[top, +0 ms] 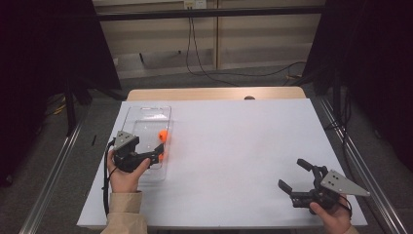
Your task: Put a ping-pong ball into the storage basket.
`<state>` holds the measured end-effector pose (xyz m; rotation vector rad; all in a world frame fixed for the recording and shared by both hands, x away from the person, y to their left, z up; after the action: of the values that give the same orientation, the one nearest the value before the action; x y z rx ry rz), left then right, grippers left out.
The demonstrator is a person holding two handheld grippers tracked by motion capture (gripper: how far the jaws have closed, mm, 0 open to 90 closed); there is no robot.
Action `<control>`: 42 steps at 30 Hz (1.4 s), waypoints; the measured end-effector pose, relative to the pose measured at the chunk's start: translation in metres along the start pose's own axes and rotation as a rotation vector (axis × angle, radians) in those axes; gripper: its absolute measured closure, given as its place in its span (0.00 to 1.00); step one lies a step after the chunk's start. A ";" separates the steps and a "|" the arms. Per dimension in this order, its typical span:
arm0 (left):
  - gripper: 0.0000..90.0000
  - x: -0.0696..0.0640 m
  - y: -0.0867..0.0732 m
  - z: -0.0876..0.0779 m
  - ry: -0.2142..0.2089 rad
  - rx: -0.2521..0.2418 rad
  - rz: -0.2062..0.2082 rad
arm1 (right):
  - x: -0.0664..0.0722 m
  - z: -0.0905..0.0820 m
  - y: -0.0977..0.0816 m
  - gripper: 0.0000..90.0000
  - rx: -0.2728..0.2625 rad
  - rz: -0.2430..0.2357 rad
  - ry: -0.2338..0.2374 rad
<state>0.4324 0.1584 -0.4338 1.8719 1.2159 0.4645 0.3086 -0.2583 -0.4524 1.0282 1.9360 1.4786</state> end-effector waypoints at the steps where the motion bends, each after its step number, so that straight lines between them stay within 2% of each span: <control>1: 0.06 -0.001 0.000 0.000 -0.007 -0.005 -0.009 | 0.000 0.000 0.000 0.04 0.000 0.000 0.000; 6: 0.06 -0.007 -0.002 -0.001 -0.030 -0.016 -0.008 | -0.001 0.000 0.000 0.04 0.001 0.000 -0.001; 10: 0.06 -0.009 -0.003 -0.002 -0.032 -0.029 -0.009 | 0.000 -0.001 0.000 0.04 -0.001 0.002 -0.001; 15: 0.06 -0.014 -0.004 -0.004 -0.035 -0.046 0.020 | -0.001 -0.001 0.000 0.04 -0.002 0.005 -0.002; 20: 0.06 -0.018 -0.003 -0.005 -0.059 -0.067 0.002 | -0.001 -0.001 0.000 0.04 -0.003 0.003 -0.004; 23: 0.06 -0.020 -0.004 -0.006 -0.067 -0.071 0.007 | -0.001 -0.002 0.001 0.04 -0.003 0.003 -0.003; 31: 0.05 -0.027 -0.007 -0.007 -0.075 -0.077 0.052 | -0.002 -0.003 0.001 0.04 -0.005 0.005 -0.008; 34: 0.05 -0.028 -0.008 -0.009 -0.066 -0.082 0.068 | -0.002 -0.003 0.001 0.04 -0.005 0.005 -0.009; 39: 0.05 -0.032 -0.008 -0.010 -0.059 -0.114 0.072 | -0.002 -0.003 0.001 0.04 -0.005 0.002 -0.008; 42: 0.05 -0.033 -0.011 -0.008 -0.064 -0.101 0.083 | -0.002 -0.003 0.001 0.04 -0.006 0.003 -0.009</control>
<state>0.4053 0.1346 -0.4334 1.8413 1.0569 0.4982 0.3079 -0.2617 -0.4510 1.0339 1.9242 1.4779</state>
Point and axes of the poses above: each handheld gripper's, and its own axes: z roughly forward along the jaws, y roughly out of its top, x roughly to its left, the point moved 9 cm from there along z, roughly forward along the jaws, and after that the axes turned 8 degrees about x, right-handed, at the moved point
